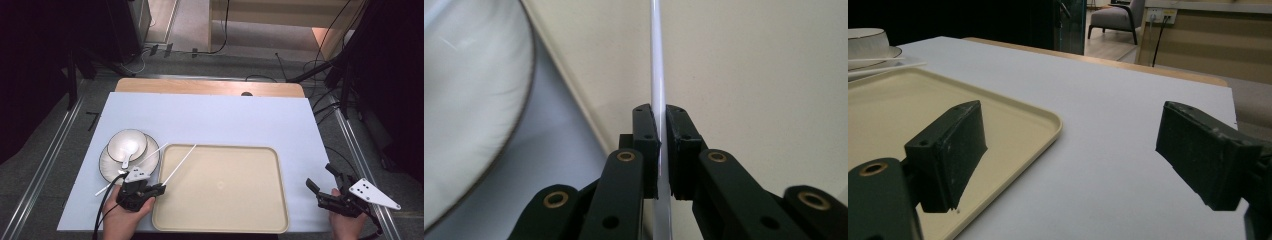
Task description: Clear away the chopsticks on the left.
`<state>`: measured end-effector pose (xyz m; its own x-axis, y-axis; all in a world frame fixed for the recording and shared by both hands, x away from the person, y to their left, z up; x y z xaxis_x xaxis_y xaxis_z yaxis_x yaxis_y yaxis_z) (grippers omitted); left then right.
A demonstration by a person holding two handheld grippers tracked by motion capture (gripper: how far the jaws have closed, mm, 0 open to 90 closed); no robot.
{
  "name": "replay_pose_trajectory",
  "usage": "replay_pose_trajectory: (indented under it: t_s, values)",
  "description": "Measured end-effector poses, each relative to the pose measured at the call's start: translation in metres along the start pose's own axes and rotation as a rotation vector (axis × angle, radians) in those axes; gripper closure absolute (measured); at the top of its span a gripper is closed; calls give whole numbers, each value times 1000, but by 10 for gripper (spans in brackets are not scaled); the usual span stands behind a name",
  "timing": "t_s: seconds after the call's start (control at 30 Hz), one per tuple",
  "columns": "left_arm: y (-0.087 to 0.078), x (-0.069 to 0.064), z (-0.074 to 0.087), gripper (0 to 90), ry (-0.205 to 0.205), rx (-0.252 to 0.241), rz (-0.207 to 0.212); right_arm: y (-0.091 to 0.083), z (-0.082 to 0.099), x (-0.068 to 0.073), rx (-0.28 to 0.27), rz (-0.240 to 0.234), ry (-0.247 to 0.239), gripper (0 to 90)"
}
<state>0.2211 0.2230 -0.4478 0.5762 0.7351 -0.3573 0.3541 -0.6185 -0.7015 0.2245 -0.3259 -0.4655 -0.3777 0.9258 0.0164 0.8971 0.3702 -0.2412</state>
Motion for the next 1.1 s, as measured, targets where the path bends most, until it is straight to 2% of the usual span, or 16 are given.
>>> replay_pose_trajectory:
  t_s: [0.07,0.17,0.27,0.33,0.6,0.67,0.87,0.97,1.07,1.1]
  values:
    - [5,-2,1,855,-12,-2,14,0,0,0,0,0,2,130]
    - [17,-6,2,854,-30,-4,3,1,0,0,-1,-3,-2,130]
    - [21,-8,2,854,-49,-20,4,0,0,0,3,-1,1,130]
    - [27,-8,2,854,-76,-44,7,0,1,-1,3,0,4,130]
    - [29,-11,6,850,-117,-76,-5,0,1,-1,4,-3,3,130]
    - [30,-13,9,846,-119,-86,6,1,1,-1,7,-8,-1,130]
    - [31,-17,9,830,-105,-88,-8,1,1,0,9,-6,0,130]
    - [31,-17,9,813,-105,-93,-2,1,1,0,9,-8,0,130]
    - [30,-16,9,759,-100,-100,-15,2,2,-1,12,-6,1,130]
    - [30,-14,7,749,-95,-116,-25,2,2,-1,11,-7,1,130]
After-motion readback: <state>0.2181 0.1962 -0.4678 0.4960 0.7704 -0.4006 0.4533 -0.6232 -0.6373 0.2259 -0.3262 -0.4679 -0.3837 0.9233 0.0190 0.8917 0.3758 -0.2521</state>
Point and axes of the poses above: each handheld gripper's, and its own axes: y roughly forward along the jaws, z roughly out of its underside, x roughly to its left, the point moved 1 cm from there along y, roughly forward along the jaws, and after that the axes turned 11 degrees about z, right-handed, at the moved point
